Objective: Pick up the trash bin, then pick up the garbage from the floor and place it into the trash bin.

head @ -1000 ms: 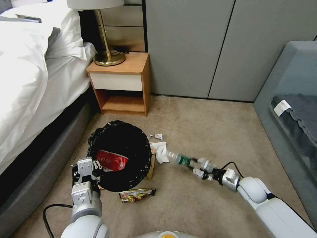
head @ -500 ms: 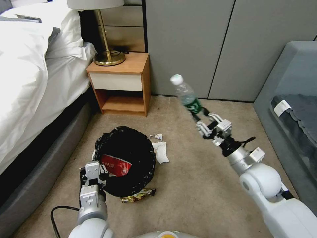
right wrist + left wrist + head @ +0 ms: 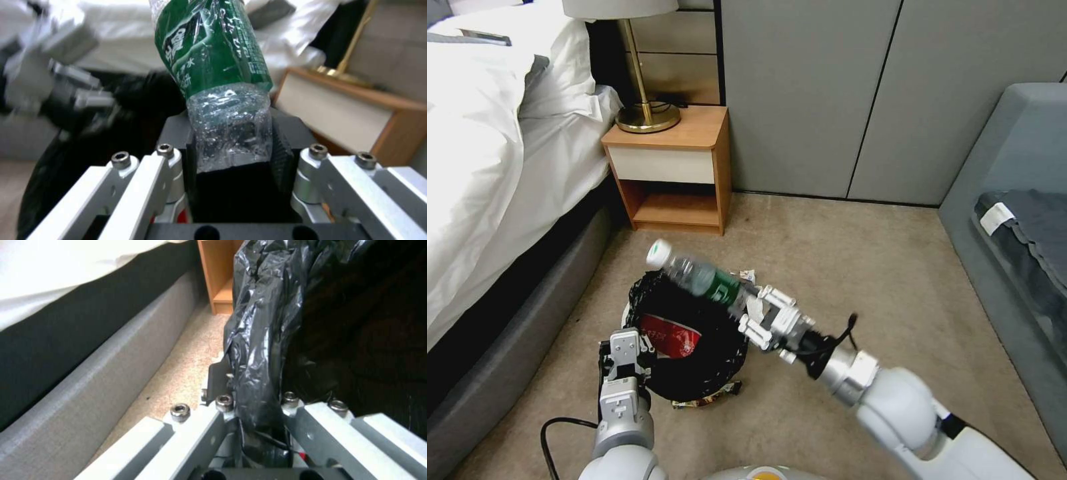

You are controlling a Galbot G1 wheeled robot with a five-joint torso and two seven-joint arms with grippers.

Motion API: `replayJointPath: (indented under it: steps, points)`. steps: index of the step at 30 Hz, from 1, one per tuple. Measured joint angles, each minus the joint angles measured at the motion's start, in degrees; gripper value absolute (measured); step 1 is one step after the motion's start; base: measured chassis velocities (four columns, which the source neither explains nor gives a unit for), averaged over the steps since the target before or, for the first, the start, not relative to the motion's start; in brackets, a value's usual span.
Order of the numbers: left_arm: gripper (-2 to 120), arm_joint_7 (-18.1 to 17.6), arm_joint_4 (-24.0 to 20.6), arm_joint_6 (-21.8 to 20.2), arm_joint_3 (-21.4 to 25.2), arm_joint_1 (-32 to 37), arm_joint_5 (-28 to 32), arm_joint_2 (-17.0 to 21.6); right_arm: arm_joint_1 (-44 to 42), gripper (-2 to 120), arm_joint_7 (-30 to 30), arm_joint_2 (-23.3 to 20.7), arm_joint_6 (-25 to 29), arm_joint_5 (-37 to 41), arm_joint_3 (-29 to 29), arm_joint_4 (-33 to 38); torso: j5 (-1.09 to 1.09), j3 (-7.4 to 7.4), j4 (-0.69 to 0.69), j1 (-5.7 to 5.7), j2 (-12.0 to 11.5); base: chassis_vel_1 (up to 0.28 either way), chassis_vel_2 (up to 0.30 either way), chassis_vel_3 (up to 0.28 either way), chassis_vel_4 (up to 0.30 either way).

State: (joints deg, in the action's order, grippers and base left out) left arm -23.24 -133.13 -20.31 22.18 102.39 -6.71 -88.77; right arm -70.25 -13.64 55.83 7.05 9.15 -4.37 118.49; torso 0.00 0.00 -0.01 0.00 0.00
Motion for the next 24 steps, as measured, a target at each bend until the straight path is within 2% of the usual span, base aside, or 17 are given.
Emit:
replayJointPath:
  steps: [19, 22, 24]
  points:
    - [1, 0.11, -1.63, -0.57, 0.16, -0.1, 0.69, 0.13, 4.14, 30, 0.76, 2.49, -1.14, -0.38, -5.35, -8.73, 0.0, 0.0, 0.01, 0.0, 0.0, 0.0, 0.0, 0.0, 0.0]
    - [1, 0.11, -1.65, -0.6, 0.33, -0.15, 0.87, 0.16, 4.07, 35, 0.56, 2.39, -1.2, -0.55, -5.06, -8.76, 0.0, 0.0, 0.01, 0.0, 0.0, 0.0, 0.0, 0.0, 0.0]
    - [1, 0.12, -1.65, -0.64, 0.41, -0.44, 1.05, 0.14, 3.7, 45, 0.43, 2.33, -1.31, -0.77, -4.71, -8.63, 0.0, 0.0, 0.01, 0.0, 0.0, 0.0, 0.0, 0.0, 0.0]
